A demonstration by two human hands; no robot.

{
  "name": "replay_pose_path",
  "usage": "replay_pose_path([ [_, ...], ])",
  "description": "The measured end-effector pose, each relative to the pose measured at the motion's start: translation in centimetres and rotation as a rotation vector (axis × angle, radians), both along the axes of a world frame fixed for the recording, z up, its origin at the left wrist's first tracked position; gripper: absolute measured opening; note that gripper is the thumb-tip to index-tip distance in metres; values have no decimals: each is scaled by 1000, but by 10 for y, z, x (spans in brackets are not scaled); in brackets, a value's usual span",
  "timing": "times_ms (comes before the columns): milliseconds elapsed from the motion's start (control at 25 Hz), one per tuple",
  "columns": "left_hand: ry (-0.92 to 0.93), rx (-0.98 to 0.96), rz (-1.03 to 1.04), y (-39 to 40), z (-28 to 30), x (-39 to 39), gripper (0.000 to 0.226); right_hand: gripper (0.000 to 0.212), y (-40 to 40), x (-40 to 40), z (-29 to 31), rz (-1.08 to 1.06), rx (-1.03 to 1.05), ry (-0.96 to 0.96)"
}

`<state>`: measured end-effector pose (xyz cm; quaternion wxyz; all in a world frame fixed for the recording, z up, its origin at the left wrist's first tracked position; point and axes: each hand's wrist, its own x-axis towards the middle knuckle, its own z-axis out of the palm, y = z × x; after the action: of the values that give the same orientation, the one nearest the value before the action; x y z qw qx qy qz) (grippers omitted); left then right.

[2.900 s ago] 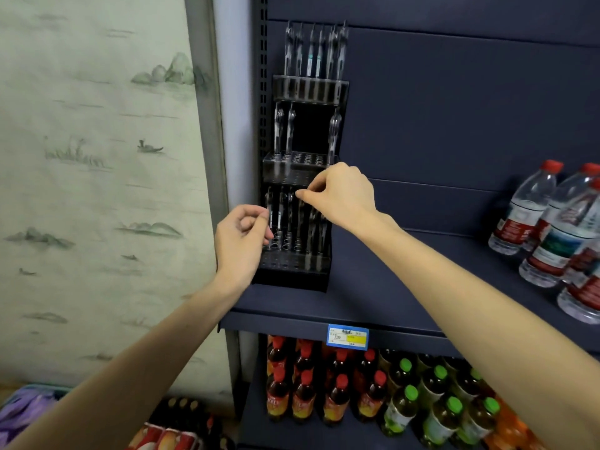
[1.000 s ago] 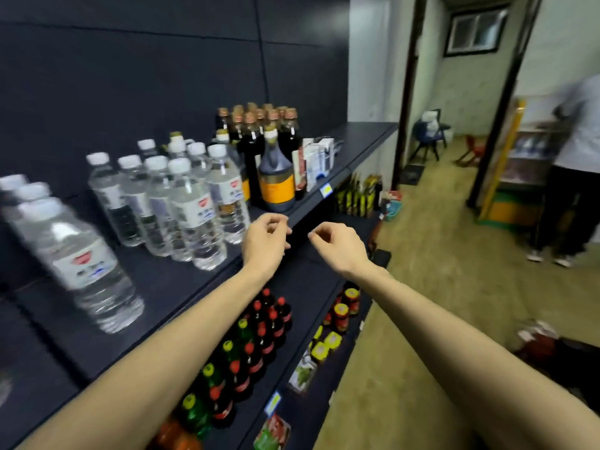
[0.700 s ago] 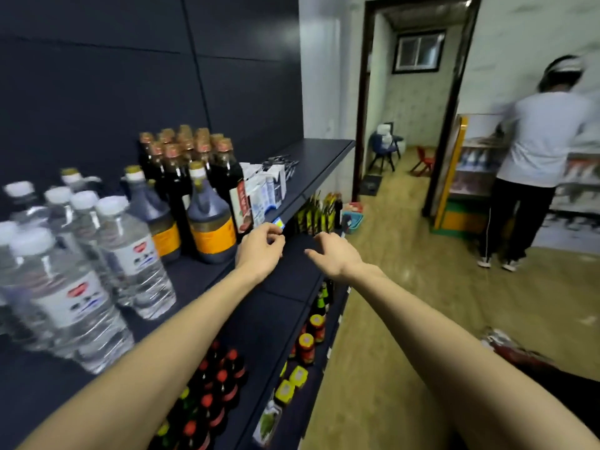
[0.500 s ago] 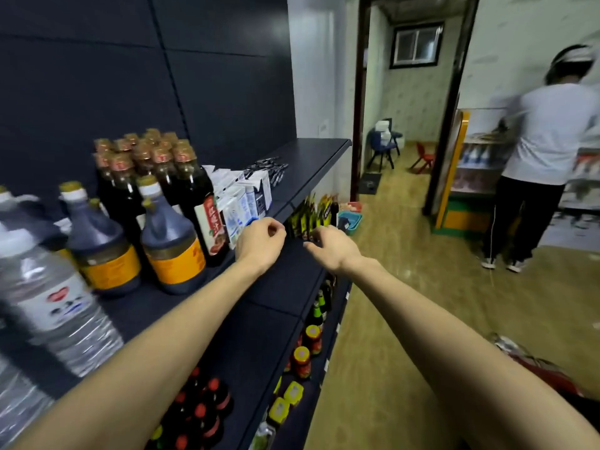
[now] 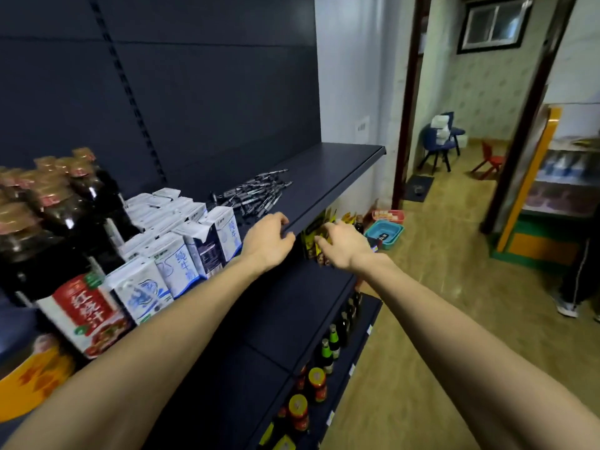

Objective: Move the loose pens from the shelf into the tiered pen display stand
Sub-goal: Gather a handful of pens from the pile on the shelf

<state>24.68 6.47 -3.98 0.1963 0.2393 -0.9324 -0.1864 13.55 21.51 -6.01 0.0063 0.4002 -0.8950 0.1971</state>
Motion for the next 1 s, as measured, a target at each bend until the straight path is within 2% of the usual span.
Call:
replay_pose_path([
  [120,-54,-64,13,-17,-5,-45,44,49,-15,-53,-5,-2,31,3],
  [280,-80,-113,91,-57,-14,-108,48,50,-67,-125,-13,59,0,11],
  [520,14,-14,299,-123,-23,-192,32,49,-153,-200,-2,207,110,128],
  [680,79,30,387,-160,-16,-224,25,49,-200,-247,11,286,88,109],
  [800,96,-26,423,-181,-16,-236,31,51,-232,-274,8,335,77,87],
  [1000,-56,-214,479,-204,-29,-250,37,51,-287,-310,-3,517,98,127],
])
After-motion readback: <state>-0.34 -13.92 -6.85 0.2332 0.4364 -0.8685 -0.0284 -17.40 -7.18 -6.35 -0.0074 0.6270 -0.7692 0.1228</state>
